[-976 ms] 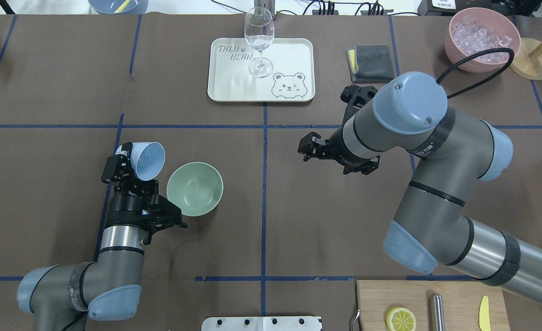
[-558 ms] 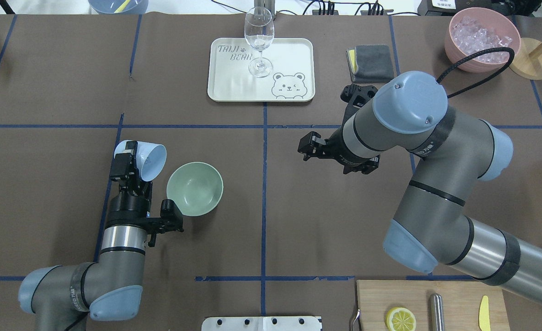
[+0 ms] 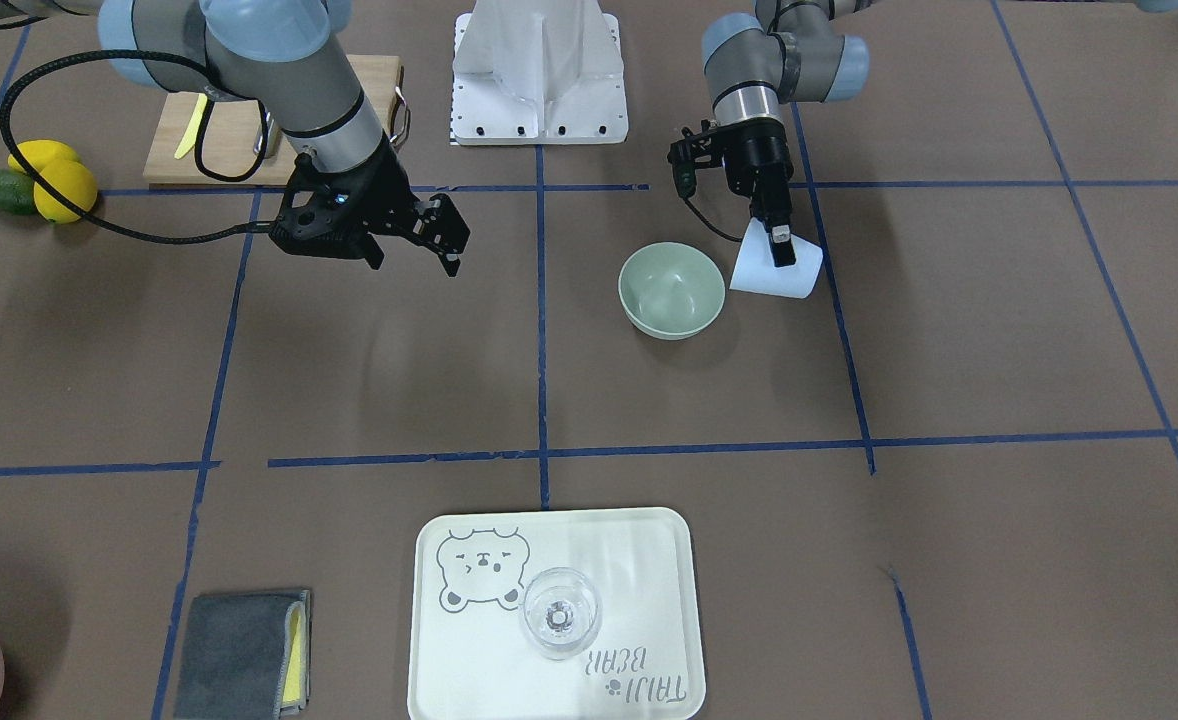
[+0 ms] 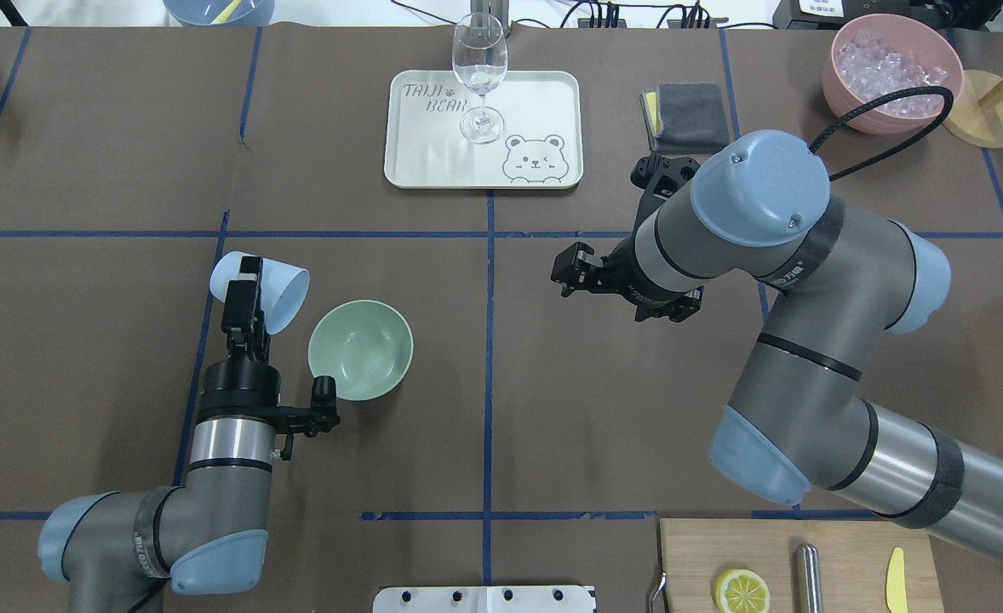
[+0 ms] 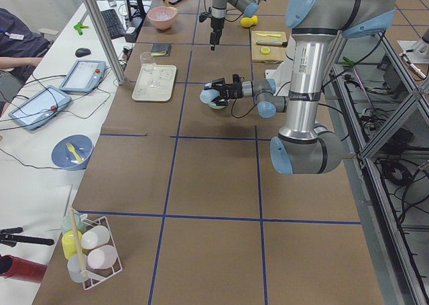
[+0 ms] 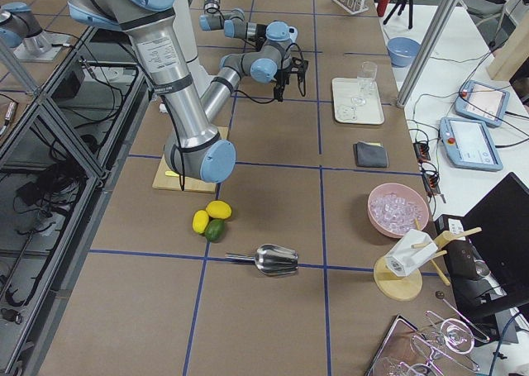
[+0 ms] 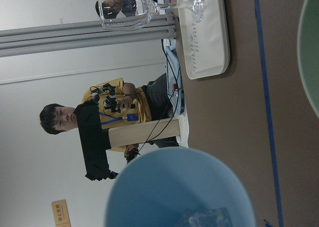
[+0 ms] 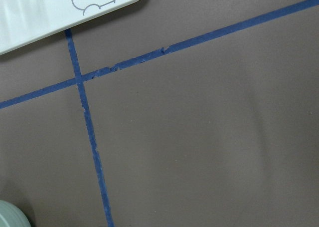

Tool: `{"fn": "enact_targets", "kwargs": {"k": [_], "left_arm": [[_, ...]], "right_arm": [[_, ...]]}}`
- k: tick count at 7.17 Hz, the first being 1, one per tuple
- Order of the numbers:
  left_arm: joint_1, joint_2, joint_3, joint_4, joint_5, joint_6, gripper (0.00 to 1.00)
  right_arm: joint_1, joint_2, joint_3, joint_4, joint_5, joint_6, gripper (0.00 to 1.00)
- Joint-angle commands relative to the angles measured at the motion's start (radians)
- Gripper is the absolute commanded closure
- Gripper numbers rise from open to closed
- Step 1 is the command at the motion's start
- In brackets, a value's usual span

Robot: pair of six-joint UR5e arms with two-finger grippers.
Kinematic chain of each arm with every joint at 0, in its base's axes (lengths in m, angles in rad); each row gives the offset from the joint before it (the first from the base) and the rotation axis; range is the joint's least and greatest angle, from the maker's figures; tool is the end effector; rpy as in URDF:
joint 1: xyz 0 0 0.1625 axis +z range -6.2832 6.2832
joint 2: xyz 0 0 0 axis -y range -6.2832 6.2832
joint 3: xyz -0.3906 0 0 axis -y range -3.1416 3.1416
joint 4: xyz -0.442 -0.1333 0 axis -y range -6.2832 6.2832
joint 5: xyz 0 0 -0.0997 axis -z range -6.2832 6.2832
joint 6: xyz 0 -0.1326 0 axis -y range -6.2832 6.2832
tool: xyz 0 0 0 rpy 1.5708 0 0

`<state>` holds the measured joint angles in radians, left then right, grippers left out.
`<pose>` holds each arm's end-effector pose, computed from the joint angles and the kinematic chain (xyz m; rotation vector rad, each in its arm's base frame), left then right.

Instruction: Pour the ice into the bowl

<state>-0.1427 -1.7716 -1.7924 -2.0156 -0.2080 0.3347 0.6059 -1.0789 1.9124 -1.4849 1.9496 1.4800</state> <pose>0.5233 -0.3409 0.3057 1.3071 -0.7231 0.8523 -0.4781 -0.4338 0.1750 -0.0206 -0.9762 0.2997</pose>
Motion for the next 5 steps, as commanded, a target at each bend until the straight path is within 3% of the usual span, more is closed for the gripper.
{"fn": "enact_targets", "kwargs": {"k": [1,5], "left_arm": [[0.000,0.000,0.001,0.000,0.018,0.100,1.00],[0.002,-0.002,-0.007,0.000,0.050,0.269,1.00]], "right_arm": [[0.000,-0.002,0.004,0.000,0.000,0.002,0.00],[0.002,0.001,0.004,0.002,-0.001,0.008,0.00]]}}
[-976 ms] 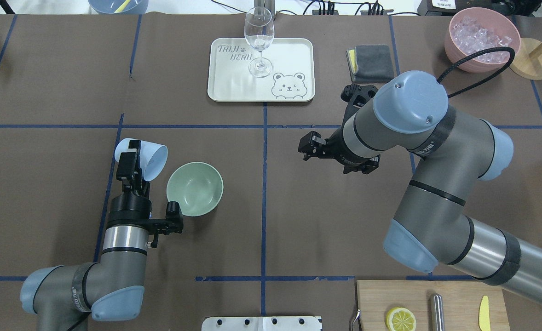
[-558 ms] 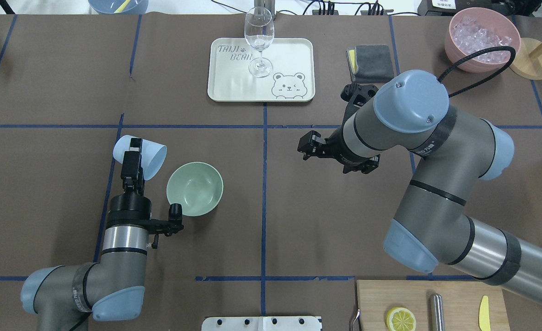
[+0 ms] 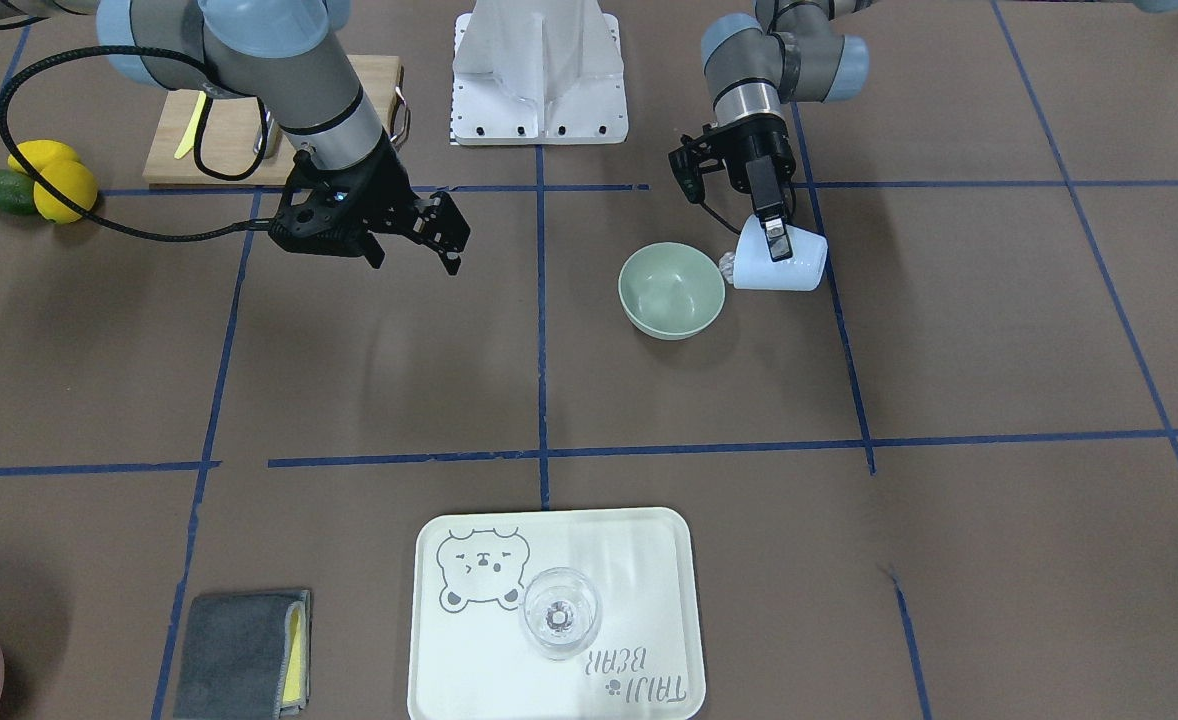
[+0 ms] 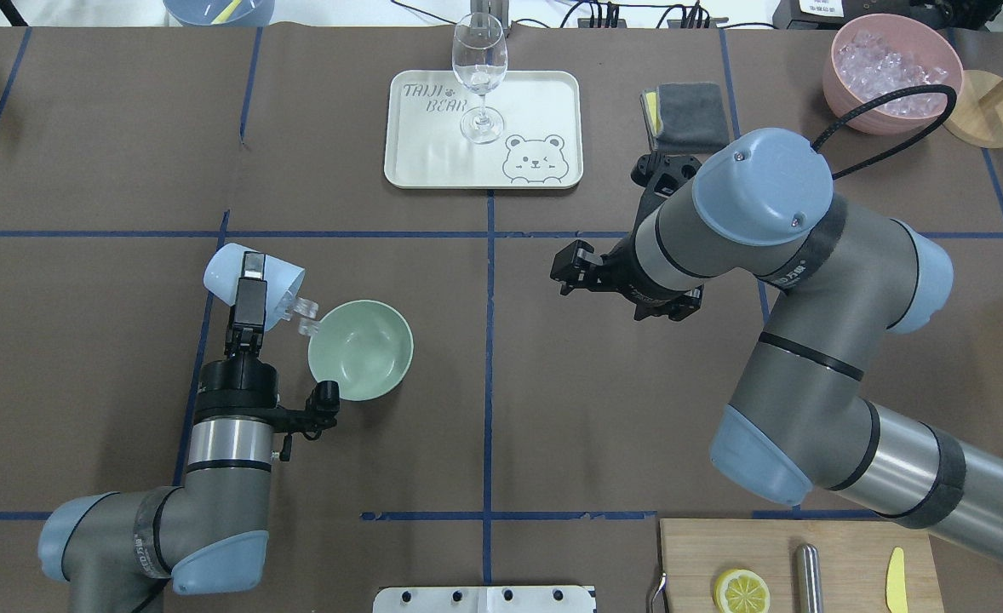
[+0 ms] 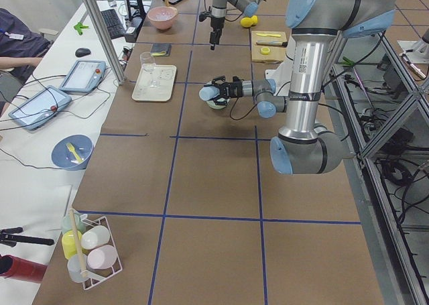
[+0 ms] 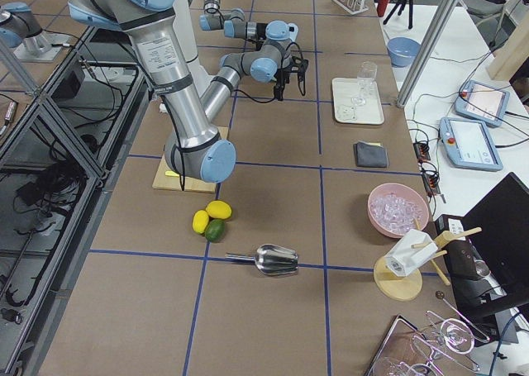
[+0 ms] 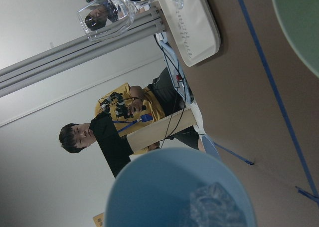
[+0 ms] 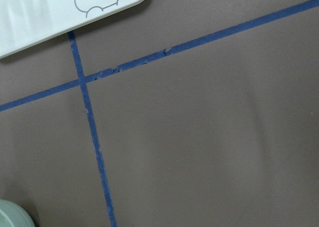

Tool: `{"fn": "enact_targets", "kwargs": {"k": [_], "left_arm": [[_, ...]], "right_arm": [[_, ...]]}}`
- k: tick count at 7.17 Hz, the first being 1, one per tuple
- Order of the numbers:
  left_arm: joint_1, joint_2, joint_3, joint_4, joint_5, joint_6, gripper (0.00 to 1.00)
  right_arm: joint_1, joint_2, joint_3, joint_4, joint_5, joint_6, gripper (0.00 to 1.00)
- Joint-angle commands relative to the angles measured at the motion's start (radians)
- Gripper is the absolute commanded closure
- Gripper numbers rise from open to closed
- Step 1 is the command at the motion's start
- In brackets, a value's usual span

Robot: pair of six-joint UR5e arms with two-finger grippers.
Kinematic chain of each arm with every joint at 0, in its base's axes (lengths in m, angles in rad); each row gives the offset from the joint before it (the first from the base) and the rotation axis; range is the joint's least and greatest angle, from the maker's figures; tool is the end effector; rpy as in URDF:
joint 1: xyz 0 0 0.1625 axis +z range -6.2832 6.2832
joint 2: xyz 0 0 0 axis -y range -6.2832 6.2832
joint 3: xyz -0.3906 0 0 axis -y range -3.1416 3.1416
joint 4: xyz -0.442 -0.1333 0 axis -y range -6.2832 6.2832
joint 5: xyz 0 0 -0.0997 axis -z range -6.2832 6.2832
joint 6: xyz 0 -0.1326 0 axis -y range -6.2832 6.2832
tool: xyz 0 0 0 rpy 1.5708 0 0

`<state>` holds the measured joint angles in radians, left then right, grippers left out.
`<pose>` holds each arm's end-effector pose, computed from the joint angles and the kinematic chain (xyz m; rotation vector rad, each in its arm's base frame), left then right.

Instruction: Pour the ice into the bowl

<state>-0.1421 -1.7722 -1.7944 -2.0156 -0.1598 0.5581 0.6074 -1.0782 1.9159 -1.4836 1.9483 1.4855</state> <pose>0.5182 -0.3410 0.3004 1.2461 -0.9204 0.9930 -0.4765 -0.4340 0.1728 -0.0192 -0.9810 0.3053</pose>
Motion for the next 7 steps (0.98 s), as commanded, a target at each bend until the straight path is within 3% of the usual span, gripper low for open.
{"fn": "enact_targets", "kwargs": {"k": [1,5,7], "left_arm": [[0.001,-0.001,-0.008,0.000,0.006,0.055,1.00],[0.003,-0.001,-0.013,-0.006,0.006,0.055,1.00],[0.001,-0.001,-0.075,-0.021,-0.001,0.056,1.00]], "right_arm": [[0.000,0.001,0.000,0.000,0.000,0.002,0.00],[0.000,0.001,0.000,0.000,0.000,0.004,0.00],[0.000,0.000,0.000,0.000,0.000,0.004,0.00]]}}
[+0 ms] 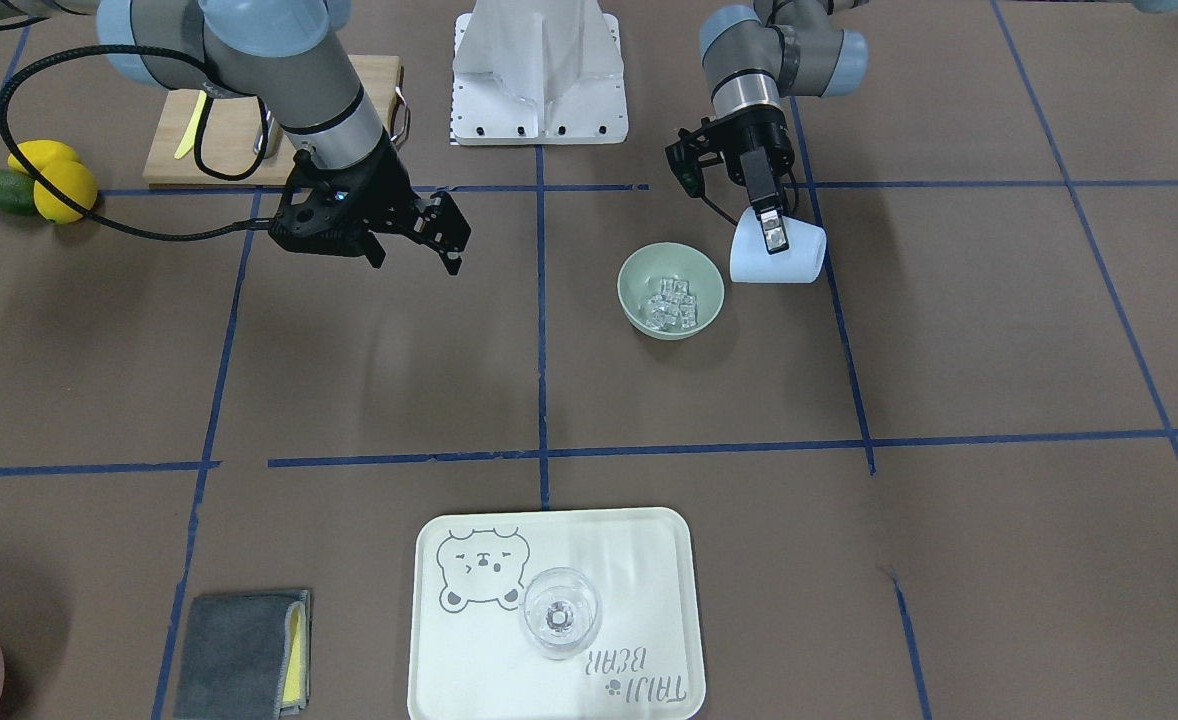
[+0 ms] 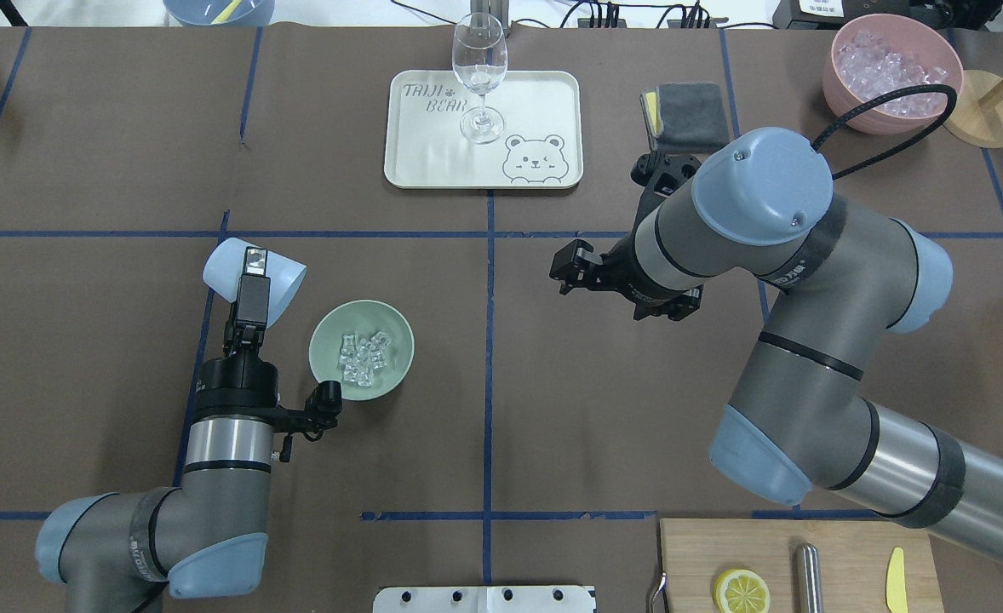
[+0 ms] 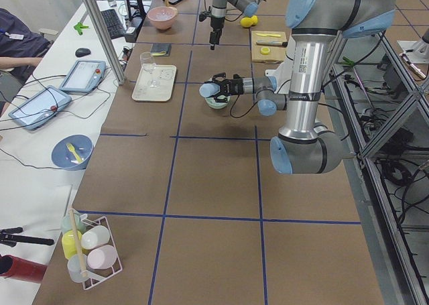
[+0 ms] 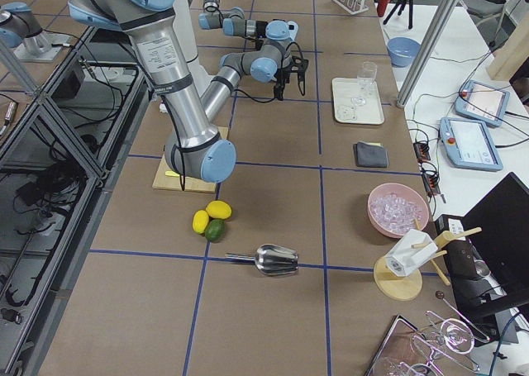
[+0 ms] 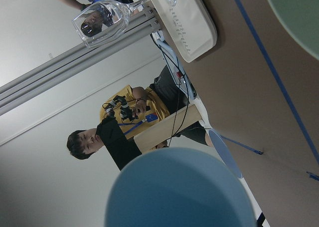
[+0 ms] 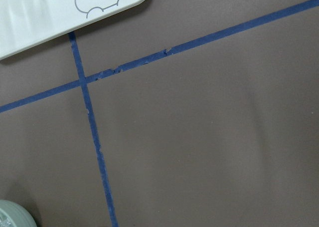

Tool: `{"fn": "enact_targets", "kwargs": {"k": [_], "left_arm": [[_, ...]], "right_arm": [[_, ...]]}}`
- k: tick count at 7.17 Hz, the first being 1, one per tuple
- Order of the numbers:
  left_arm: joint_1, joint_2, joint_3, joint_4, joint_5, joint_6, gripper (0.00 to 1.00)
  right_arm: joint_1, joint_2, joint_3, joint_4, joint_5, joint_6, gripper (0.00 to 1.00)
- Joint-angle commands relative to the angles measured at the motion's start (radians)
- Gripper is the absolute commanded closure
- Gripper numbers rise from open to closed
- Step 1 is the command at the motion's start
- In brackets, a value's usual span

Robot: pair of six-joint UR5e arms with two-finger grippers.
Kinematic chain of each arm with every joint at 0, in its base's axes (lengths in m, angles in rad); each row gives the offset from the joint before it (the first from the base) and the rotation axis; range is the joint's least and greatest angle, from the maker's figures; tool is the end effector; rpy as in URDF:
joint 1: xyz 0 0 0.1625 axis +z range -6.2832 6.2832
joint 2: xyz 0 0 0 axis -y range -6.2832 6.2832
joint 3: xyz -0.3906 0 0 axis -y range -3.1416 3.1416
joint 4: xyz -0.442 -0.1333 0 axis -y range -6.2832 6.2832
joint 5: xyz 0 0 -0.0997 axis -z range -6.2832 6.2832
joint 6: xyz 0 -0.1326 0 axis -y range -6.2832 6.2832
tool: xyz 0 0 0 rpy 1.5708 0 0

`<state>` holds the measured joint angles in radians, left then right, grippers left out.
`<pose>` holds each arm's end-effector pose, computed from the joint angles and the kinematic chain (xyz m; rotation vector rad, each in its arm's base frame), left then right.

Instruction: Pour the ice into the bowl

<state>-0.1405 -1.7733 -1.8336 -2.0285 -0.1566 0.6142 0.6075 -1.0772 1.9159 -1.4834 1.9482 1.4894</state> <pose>0.5078 -0.3387 0.2798 1.2545 -0.9256 0.9961 -0.4764 -0.4341 0.1721 -0.0205 -0.9821 0.3087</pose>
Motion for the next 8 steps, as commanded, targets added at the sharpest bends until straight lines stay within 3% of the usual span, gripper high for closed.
{"fn": "enact_targets", "kwargs": {"k": [1,2,4,6,8], "left_arm": [[-0.001,0.000,-0.068,-0.025,-0.024,0.001,1.00],[-0.002,0.002,-0.102,-0.025,-0.134,0.001,1.00],[-0.007,0.008,-0.140,-0.039,-0.258,-0.058,1.00],[-0.019,0.023,-0.177,-0.041,-0.419,-0.233,1.00],[-0.063,0.043,-0.185,-0.041,-0.545,-0.525,1.00]], "right_arm": [[0.000,0.000,0.000,0.000,0.000,0.000,0.00],[0.000,0.000,0.000,0.000,0.000,0.000,0.00],[-0.002,0.000,0.000,0.000,0.000,0.000,0.00],[-0.008,0.005,-0.002,-0.002,-0.002,0.003,0.00],[-0.047,0.072,-0.046,0.000,-0.011,0.018,0.00]]}}
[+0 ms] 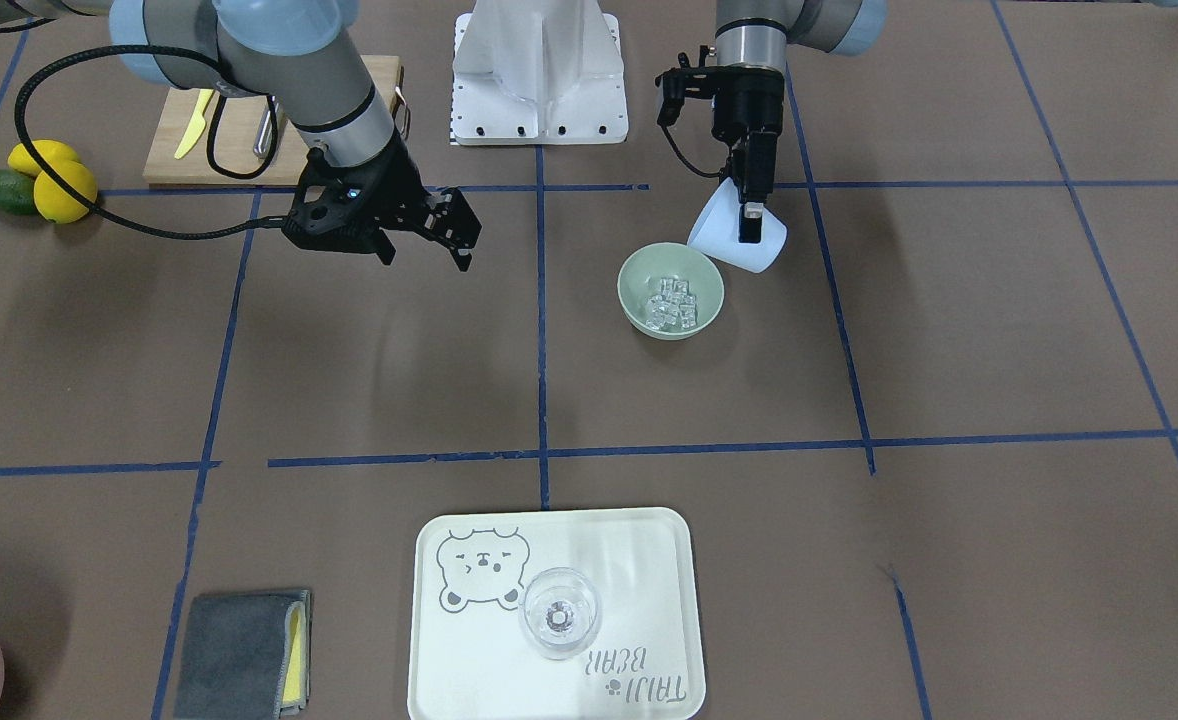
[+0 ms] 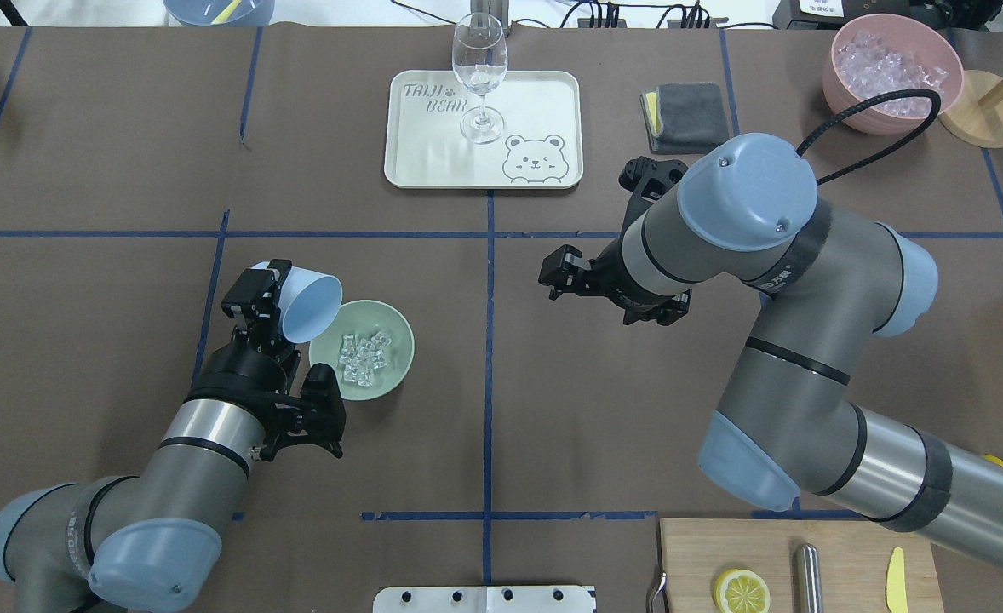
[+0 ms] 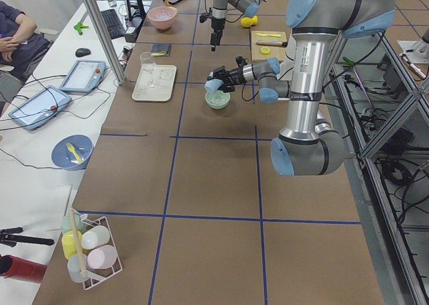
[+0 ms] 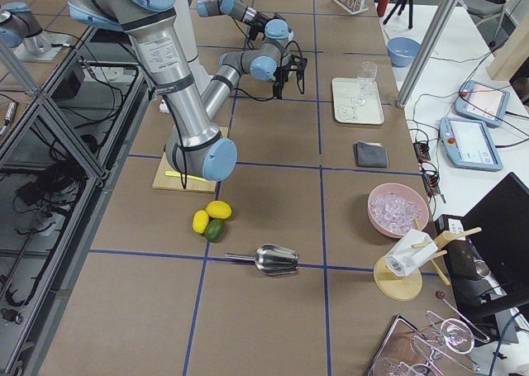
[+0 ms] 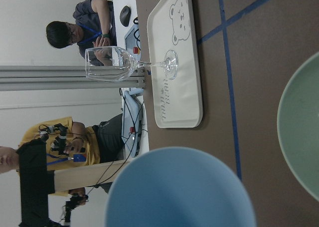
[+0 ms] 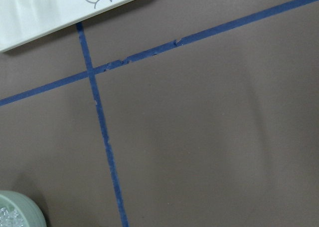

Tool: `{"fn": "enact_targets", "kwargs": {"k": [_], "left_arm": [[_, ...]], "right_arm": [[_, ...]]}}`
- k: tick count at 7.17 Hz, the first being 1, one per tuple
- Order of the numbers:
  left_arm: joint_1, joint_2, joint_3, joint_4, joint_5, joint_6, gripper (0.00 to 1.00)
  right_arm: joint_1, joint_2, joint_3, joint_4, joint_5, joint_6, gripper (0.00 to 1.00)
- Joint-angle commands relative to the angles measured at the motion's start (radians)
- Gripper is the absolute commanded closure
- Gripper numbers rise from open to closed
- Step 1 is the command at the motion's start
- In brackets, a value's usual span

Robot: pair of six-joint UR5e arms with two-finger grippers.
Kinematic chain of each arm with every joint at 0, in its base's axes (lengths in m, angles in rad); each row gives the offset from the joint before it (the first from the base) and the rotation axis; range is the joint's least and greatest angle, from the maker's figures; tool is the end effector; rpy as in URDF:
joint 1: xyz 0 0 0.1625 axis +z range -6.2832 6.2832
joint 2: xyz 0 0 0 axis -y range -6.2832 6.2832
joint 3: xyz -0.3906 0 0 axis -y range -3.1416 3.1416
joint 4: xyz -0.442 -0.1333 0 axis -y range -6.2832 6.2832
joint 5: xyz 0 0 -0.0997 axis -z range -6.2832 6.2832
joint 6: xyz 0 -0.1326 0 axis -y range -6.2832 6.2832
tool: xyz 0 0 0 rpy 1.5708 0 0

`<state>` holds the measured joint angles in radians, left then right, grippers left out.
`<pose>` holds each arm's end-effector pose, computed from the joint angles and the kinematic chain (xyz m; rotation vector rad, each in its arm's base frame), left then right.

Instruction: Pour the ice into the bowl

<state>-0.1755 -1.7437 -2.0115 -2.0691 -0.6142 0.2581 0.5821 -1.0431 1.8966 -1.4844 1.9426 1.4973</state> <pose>0.4907 -0.3325 0.2372 1.3539 -0.1726 0.8729 -0.4926 -0.4262 0.1592 -0.0266 -0.9925 0.2917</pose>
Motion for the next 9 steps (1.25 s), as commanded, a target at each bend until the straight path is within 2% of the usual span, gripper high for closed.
{"fn": "enact_targets", "kwargs": {"k": [1,3,4,5,6,9], "left_arm": [[-0.048,0.045,-0.048,0.000,-0.152,-0.275,1.00],[-0.082,0.133,-0.114,0.001,-0.193,-0.514,1.00],[-0.102,0.180,-0.131,0.000,-0.223,-0.581,1.00],[-0.110,0.237,-0.153,0.000,-0.225,-0.703,1.00],[-0.128,0.246,-0.164,0.000,-0.225,-0.729,1.00],[-0.186,0.355,-0.153,0.000,-0.231,-0.777,1.00]], "right_arm": [[-0.043,0.088,-0.072,0.001,-0.011,0.059,0.00],[-0.085,0.209,-0.193,0.001,-0.086,0.064,0.00],[-0.117,0.283,-0.288,0.039,-0.121,0.073,0.00],[-0.140,0.326,-0.388,0.135,-0.141,0.116,0.00],[-0.160,0.363,-0.456,0.169,-0.155,0.130,0.00],[-0.203,0.405,-0.543,0.173,-0.195,0.120,0.03]]}}
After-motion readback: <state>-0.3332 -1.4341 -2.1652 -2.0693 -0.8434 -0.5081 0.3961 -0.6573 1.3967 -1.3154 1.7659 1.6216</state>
